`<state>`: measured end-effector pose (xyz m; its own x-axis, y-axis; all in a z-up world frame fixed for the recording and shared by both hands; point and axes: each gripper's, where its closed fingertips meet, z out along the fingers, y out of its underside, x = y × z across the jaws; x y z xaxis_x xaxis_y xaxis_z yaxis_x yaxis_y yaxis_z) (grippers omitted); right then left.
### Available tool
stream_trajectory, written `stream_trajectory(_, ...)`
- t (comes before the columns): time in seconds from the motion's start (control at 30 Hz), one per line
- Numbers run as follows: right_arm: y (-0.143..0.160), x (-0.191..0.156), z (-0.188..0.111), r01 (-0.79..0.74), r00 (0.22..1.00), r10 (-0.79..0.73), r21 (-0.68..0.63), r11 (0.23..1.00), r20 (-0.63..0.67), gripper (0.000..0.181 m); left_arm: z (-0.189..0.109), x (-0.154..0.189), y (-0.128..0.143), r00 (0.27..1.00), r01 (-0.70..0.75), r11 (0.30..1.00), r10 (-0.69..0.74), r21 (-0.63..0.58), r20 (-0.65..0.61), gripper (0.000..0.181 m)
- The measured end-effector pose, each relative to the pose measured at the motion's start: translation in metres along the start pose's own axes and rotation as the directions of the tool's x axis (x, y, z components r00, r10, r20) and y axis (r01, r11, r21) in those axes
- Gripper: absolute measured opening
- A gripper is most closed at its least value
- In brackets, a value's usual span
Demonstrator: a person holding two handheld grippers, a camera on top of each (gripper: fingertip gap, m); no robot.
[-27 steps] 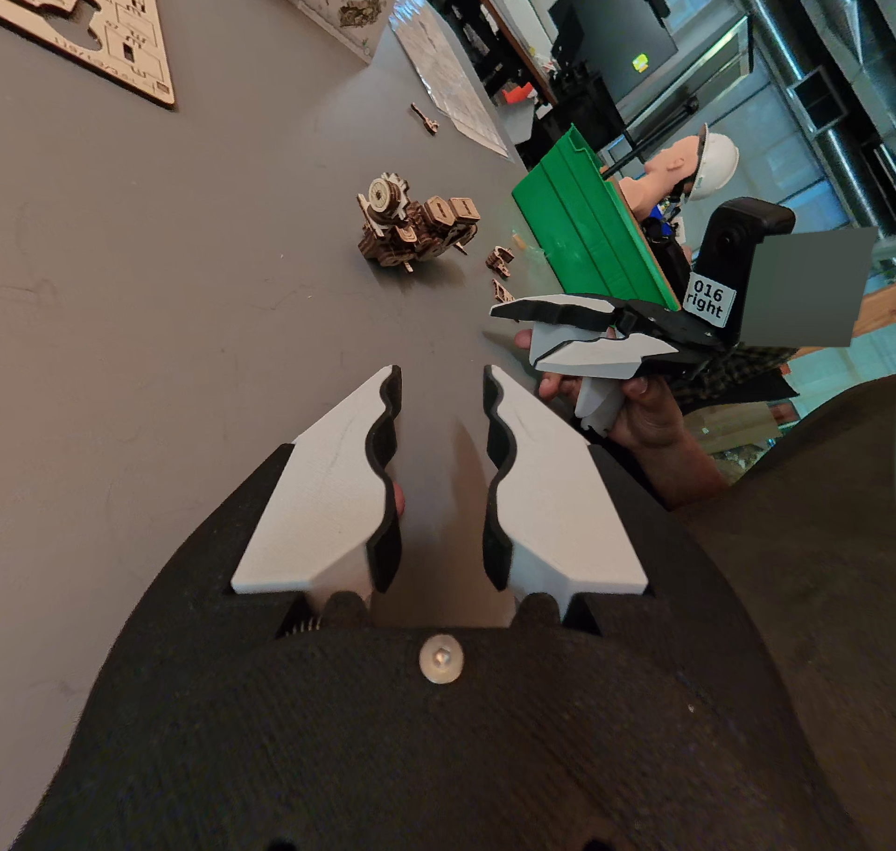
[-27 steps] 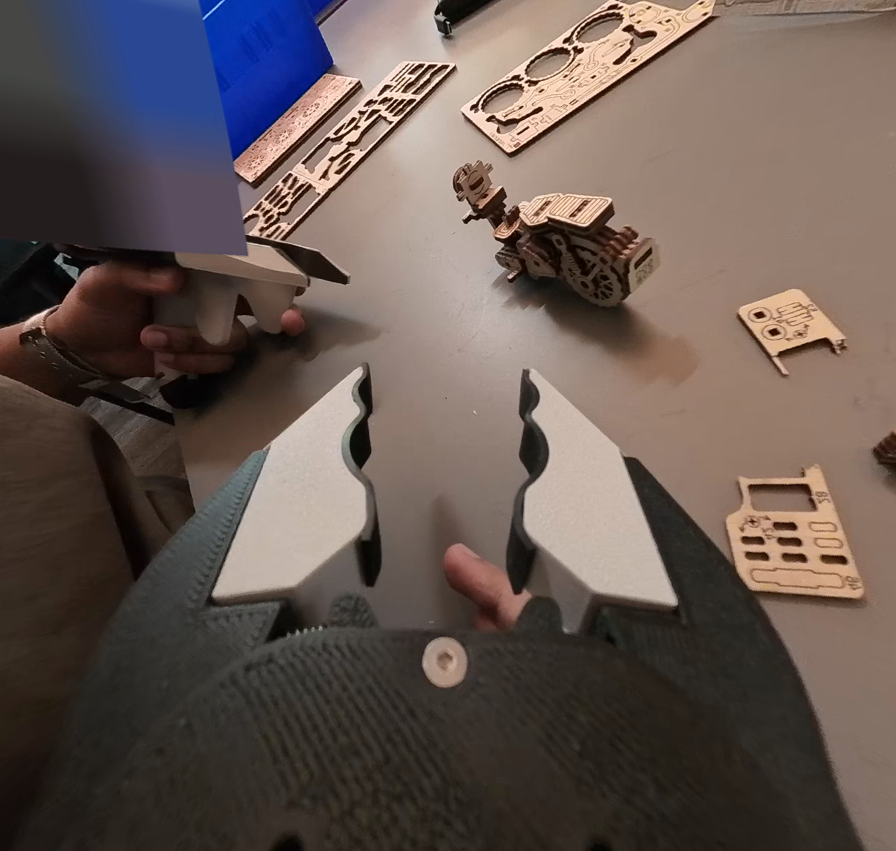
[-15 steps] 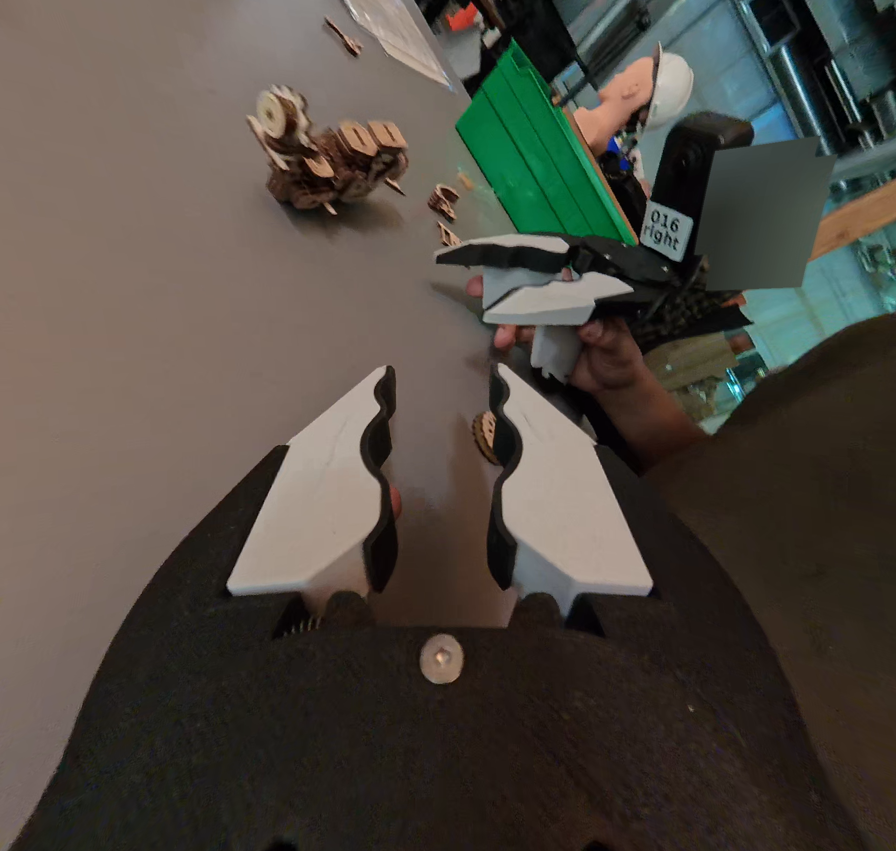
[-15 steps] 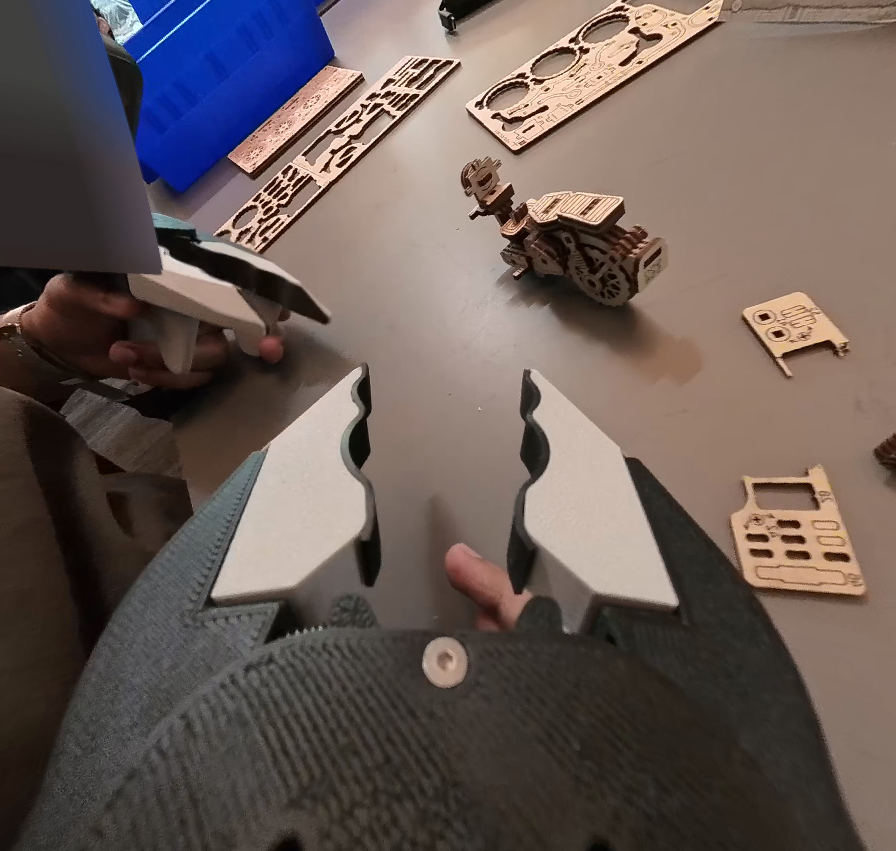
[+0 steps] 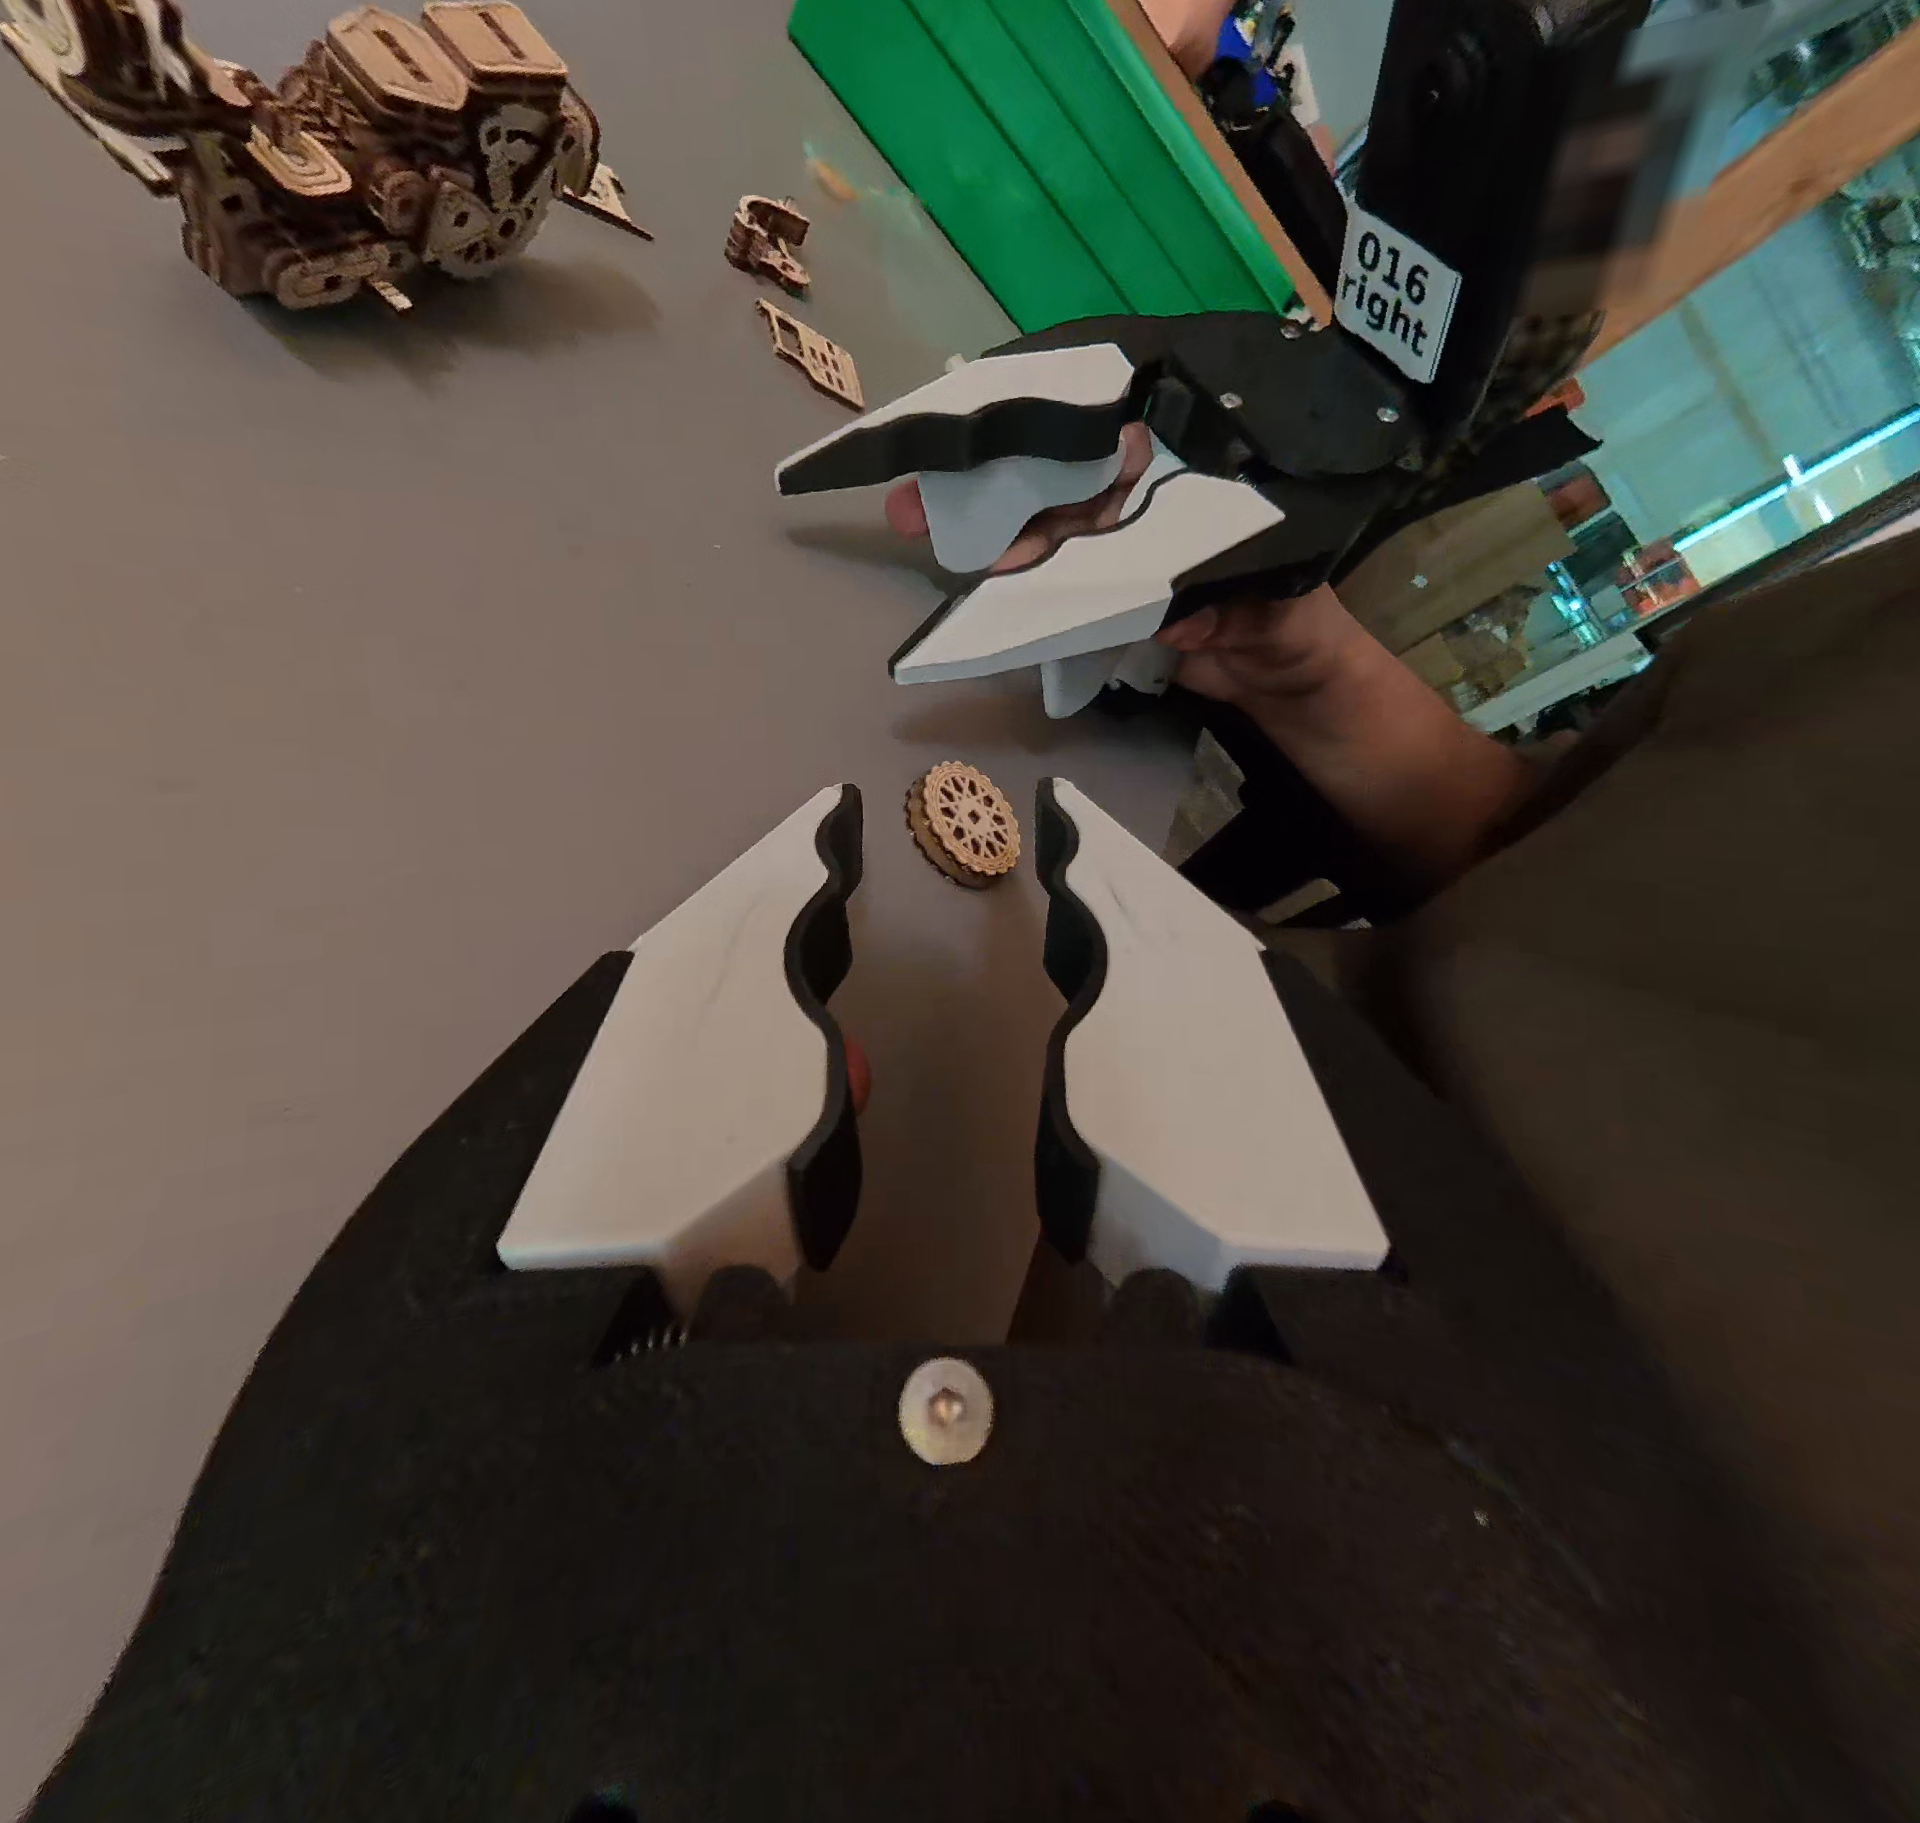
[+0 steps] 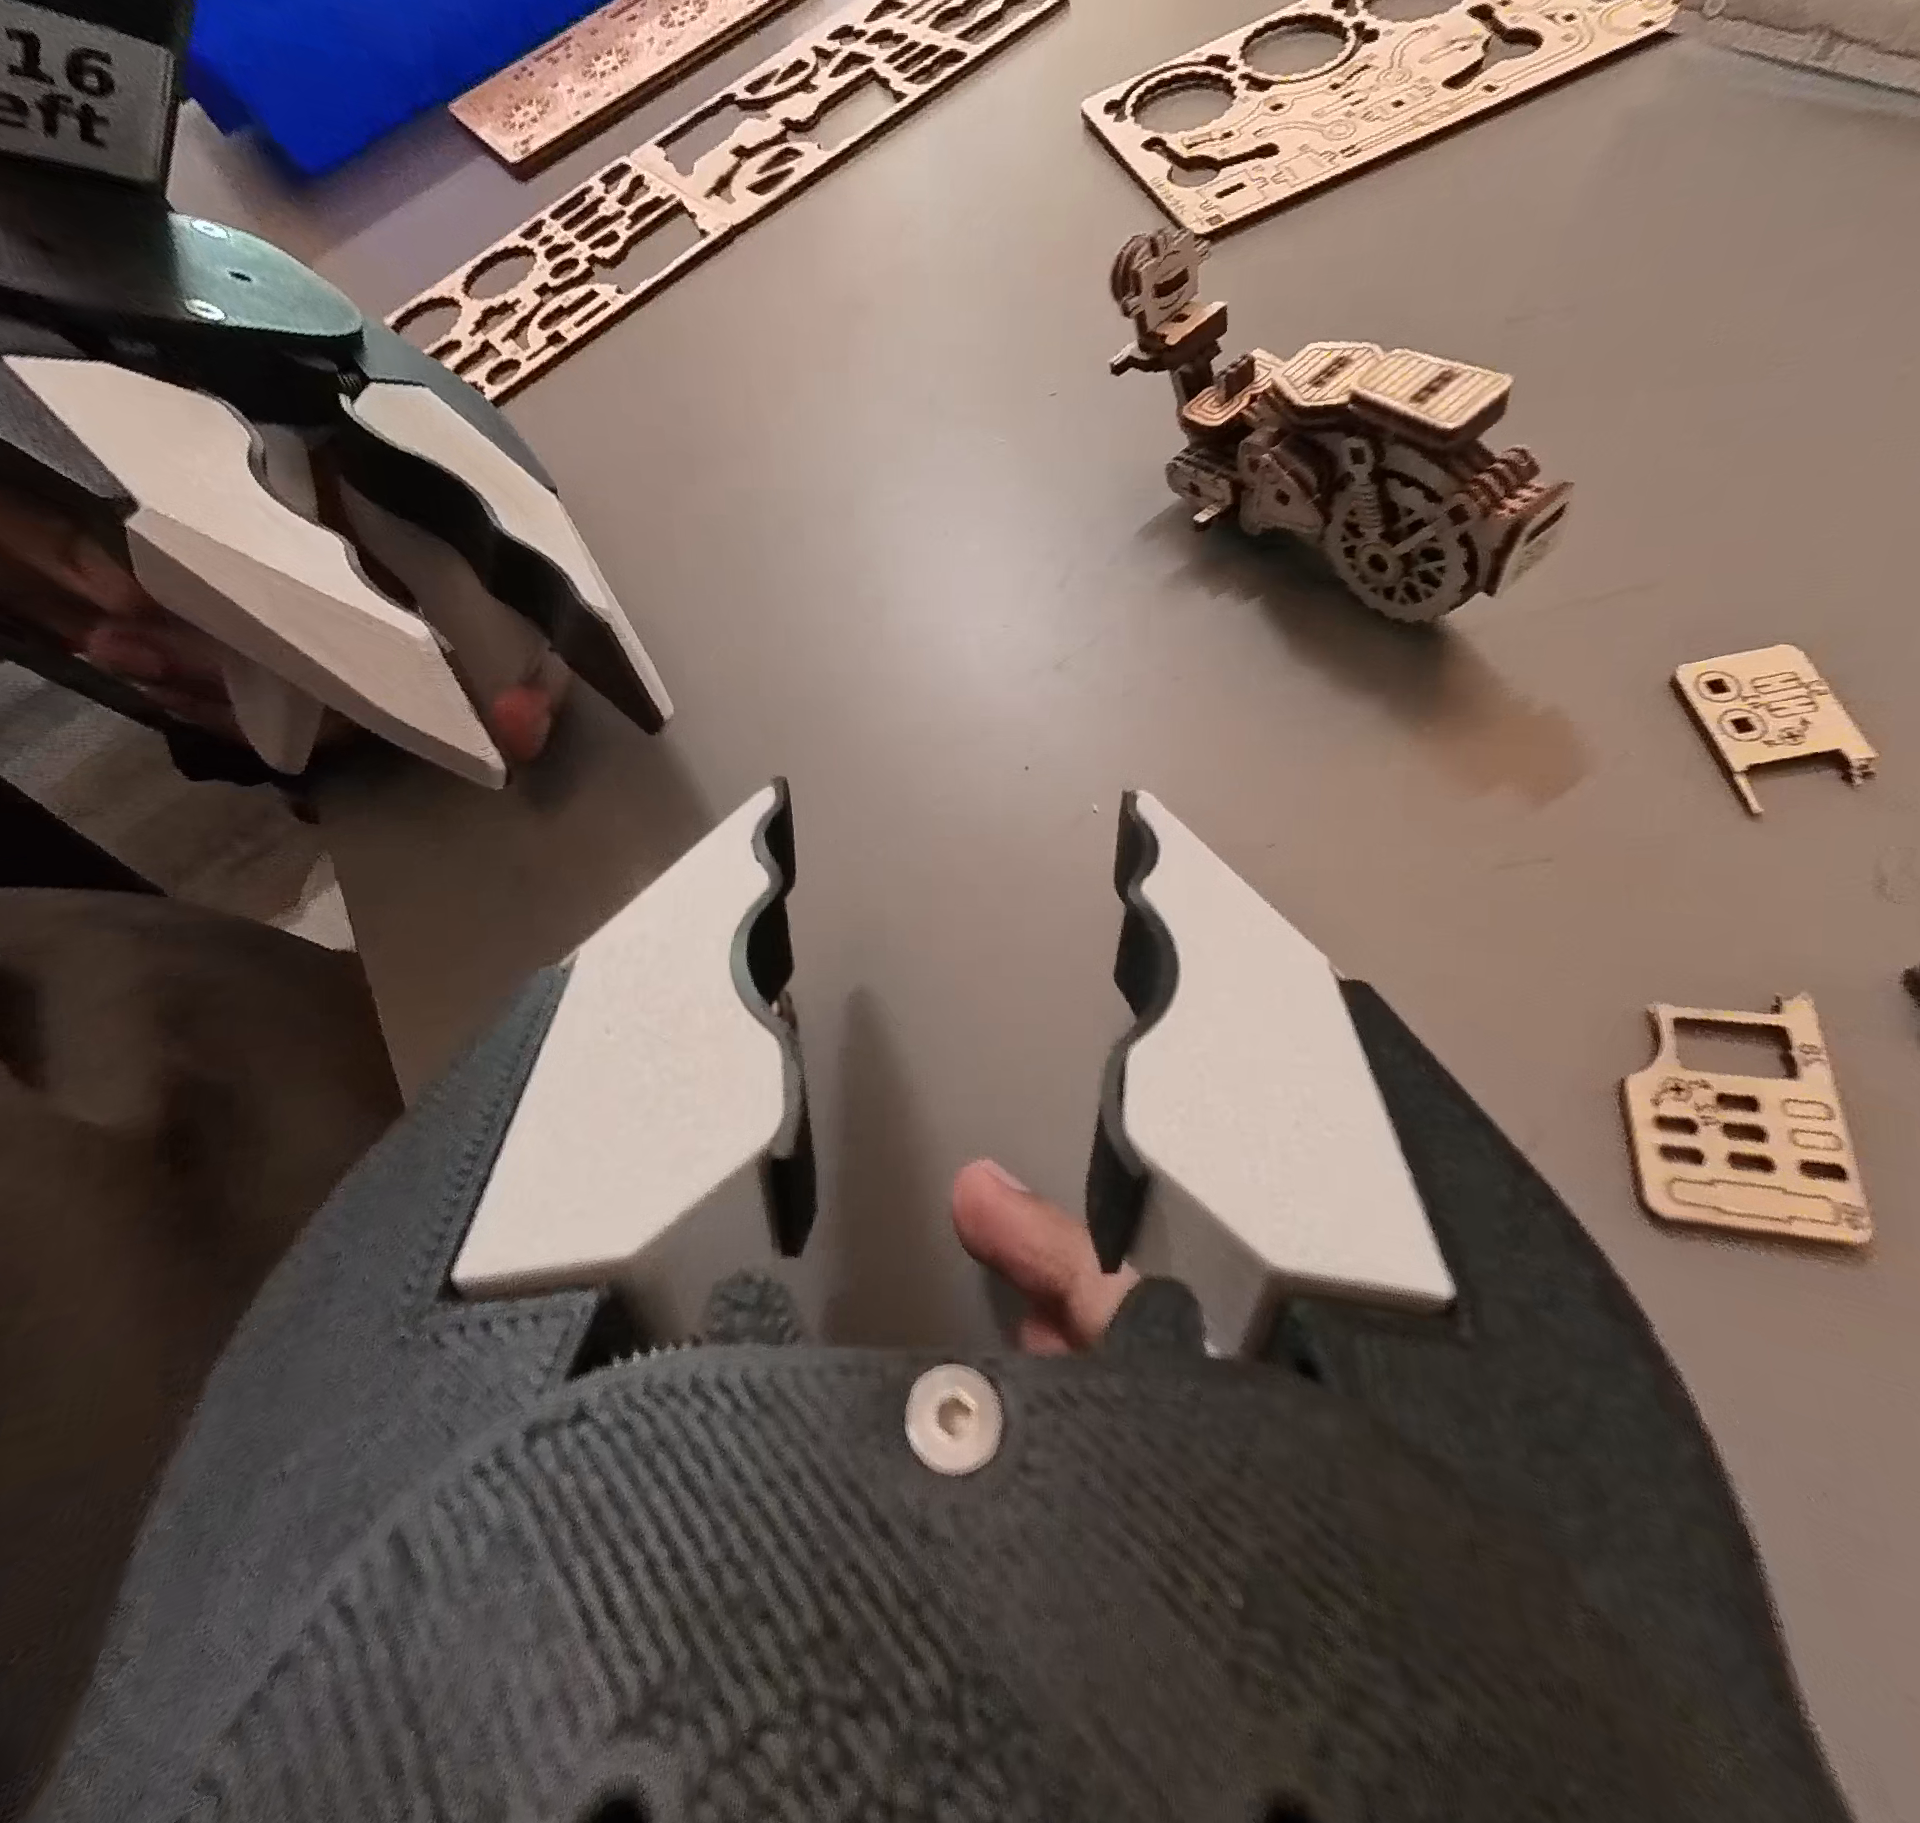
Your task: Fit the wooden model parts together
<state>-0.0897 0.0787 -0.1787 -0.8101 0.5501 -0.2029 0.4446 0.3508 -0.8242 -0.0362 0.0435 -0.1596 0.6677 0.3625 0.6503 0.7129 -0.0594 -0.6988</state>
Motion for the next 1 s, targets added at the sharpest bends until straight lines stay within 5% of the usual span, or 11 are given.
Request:
stream_trajectory(0.5, -0.001, 0.006, -0.008, -0.178, 0.983, 0.176, 0.034, 0.983, 0.051, 0.059, 0.009, 0.028, 0.008, 0.947, -0.313, 0.950, 0.311, 0.008, 0.076, 0.021)
stream_trajectory(1.0, 0.005, 0.006, -0.004, -0.166, 0.986, 0.166, -0.003, 0.986, 0.034, 0.058, -0.008, 0.005, -0.017, 0.972, -0.212, 0.972, 0.199, 0.105, 0.122, 0.020)
